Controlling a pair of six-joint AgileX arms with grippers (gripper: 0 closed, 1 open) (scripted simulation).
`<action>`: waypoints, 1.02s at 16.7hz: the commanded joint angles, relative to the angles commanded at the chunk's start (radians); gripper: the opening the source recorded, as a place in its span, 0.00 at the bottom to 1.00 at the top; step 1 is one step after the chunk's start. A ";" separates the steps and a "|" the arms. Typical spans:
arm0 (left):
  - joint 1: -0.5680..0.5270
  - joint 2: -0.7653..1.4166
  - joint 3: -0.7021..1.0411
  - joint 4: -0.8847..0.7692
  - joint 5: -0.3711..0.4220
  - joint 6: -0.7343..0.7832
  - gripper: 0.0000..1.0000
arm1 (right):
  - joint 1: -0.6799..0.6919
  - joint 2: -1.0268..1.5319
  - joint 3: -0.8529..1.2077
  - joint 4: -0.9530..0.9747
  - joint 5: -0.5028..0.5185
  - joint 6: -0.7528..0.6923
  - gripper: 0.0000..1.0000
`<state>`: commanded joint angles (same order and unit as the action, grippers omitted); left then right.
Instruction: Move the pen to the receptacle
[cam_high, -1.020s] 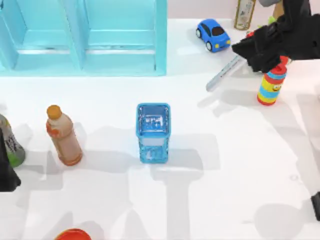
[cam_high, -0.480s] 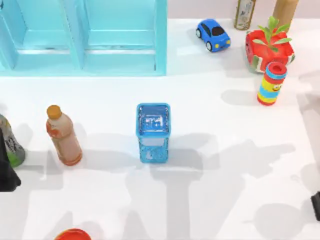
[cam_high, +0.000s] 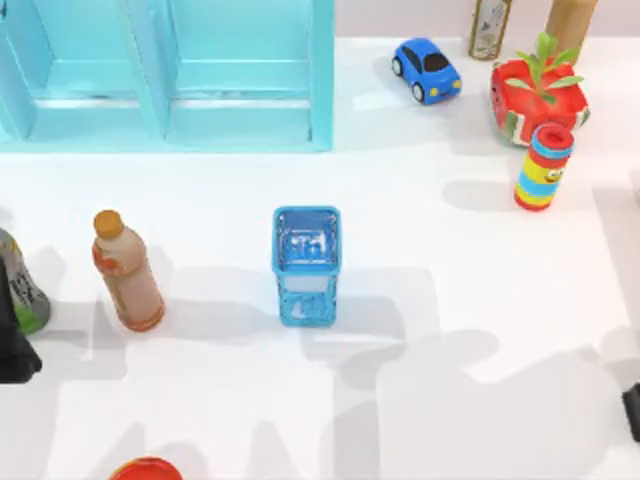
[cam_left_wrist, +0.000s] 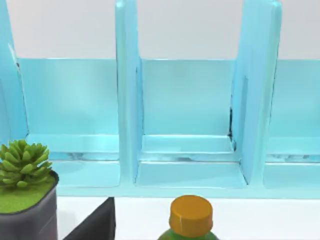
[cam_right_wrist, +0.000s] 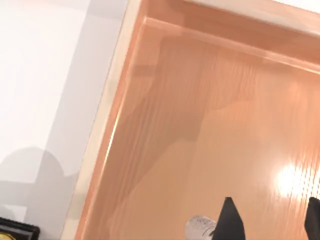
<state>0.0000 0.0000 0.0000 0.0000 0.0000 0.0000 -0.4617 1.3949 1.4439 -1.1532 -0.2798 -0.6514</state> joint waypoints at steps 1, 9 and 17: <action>0.000 0.000 0.000 0.000 0.000 0.000 1.00 | 0.000 0.000 0.000 0.000 0.000 0.000 0.00; 0.000 0.000 0.000 0.000 0.000 0.000 1.00 | 0.026 0.002 -0.169 0.188 0.011 0.022 0.00; 0.000 0.000 0.000 0.000 0.000 0.000 1.00 | 0.036 0.007 -0.249 0.265 0.017 0.034 0.08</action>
<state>0.0000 0.0000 0.0000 0.0000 0.0000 0.0000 -0.4252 1.4024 1.1954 -0.8882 -0.2632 -0.6174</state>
